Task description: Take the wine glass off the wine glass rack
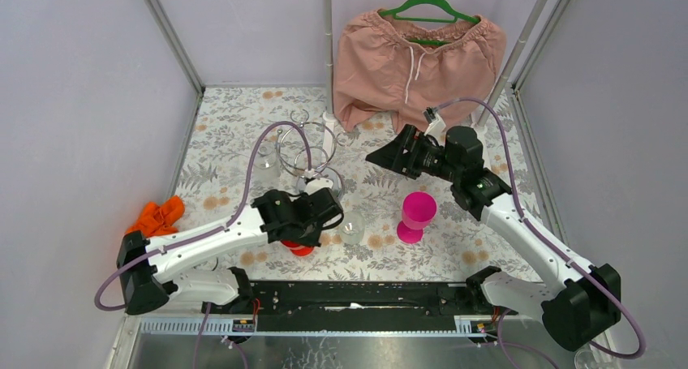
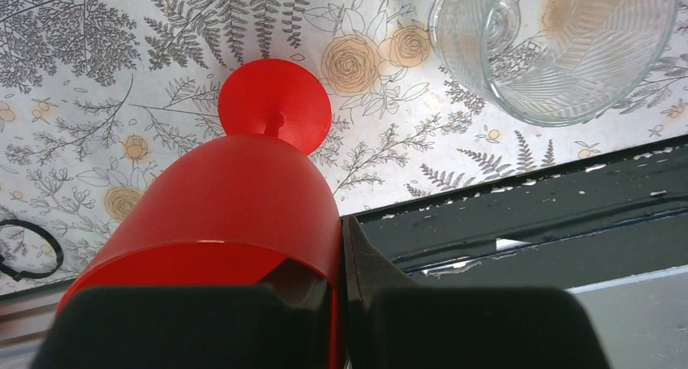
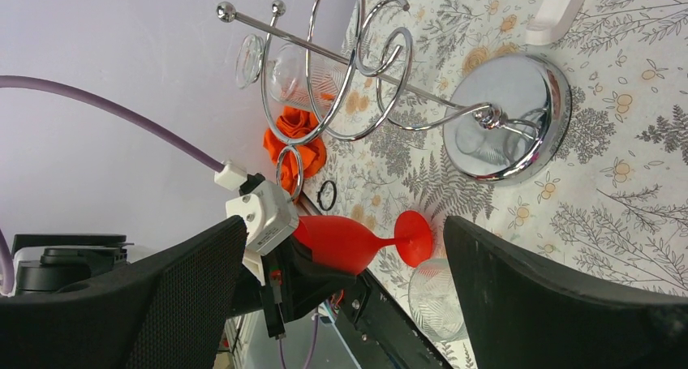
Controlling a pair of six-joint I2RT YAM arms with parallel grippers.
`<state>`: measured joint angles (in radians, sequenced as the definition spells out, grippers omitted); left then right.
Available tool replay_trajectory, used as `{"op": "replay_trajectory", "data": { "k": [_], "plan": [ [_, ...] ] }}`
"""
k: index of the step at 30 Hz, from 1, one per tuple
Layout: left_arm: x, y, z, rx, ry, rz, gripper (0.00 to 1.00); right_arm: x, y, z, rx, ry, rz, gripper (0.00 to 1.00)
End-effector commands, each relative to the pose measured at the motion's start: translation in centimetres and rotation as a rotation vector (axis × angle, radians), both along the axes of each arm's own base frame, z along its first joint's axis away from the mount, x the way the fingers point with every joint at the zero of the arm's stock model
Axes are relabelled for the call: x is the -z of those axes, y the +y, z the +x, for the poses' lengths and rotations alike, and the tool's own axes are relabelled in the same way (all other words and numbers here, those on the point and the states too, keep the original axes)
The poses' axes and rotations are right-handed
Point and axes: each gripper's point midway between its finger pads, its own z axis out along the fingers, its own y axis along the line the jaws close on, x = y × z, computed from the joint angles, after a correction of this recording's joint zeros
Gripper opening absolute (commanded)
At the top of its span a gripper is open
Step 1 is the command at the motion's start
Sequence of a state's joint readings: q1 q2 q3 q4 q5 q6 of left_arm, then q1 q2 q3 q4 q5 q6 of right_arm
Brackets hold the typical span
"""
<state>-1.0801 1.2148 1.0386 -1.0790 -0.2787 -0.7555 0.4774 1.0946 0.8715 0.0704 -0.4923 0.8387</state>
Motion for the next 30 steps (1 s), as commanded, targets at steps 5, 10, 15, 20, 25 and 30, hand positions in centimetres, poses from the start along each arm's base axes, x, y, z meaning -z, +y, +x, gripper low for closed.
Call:
{"op": "replay_trajectory", "data": {
  "k": [5,10,15,20,25,30],
  "plan": [
    [-0.2,0.4,0.3,0.030,-0.010,0.058,0.00,-1.9,-0.3,-0.3,-0.020,-0.059,0.059,1.00],
    [-0.5,0.9,0.6,0.022,-0.032,0.048,0.00,-2.0,-0.5,-0.3,-0.019,-0.059,0.061,1.00],
    [-0.3,1.7,1.1,0.006,-0.029,0.037,0.00,-2.2,-0.3,-0.2,-0.025,-0.056,0.071,1.00],
    [-0.2,3.0,1.8,-0.017,-0.021,0.031,0.00,-2.1,-0.2,-0.2,-0.029,-0.050,0.075,1.00],
    [0.3,3.8,1.8,-0.033,-0.013,0.041,0.00,-1.9,-0.1,0.0,-0.032,-0.044,0.079,1.00],
    [0.8,4.3,1.6,-0.044,0.000,0.038,0.00,-1.6,0.1,0.0,-0.036,-0.034,0.083,1.00]
  ]
}}
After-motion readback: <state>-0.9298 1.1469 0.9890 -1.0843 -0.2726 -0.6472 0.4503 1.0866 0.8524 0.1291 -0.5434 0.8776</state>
